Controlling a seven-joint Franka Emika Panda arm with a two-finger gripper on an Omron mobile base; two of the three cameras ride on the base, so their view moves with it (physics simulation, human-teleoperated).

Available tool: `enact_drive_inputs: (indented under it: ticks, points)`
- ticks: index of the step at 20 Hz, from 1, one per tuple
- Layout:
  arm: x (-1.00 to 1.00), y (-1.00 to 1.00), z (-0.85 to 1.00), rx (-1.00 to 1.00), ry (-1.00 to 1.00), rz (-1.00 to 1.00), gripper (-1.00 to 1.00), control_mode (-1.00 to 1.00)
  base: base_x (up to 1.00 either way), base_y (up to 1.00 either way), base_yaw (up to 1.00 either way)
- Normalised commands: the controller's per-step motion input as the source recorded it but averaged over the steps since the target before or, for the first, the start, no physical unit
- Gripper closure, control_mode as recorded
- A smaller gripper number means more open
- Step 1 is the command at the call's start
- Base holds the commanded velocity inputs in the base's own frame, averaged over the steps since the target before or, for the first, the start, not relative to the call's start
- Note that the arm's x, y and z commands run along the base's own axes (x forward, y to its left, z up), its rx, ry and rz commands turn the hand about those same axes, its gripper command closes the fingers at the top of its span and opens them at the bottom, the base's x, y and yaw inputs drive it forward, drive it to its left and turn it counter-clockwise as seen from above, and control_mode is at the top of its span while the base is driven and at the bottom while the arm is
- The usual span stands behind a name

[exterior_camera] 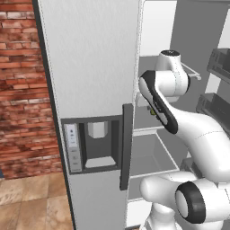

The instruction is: Move the lime and lime from the second highest shelf to the top shelf to make space. Then, place the pitcher from the counter on the cleared second highest shelf.

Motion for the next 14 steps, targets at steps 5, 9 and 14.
enact_drive_inputs:
  ticks: [5,9,14]
  points:
    - [-0.10,-0.04,-0.02,0.00,0.00,0.00,-1.00,-1.00,0.00,0.00,0.00]
    - [-0.05,-0.12,-0.33,0.00,-0.09,-0.01,-1.00,-1.00,0.00,0.00,0.00]
    - [0.04,-0.23,-0.36,0.00,-0.03,-0.03,-1.00,-1.00,0.00,0.00,0.00]
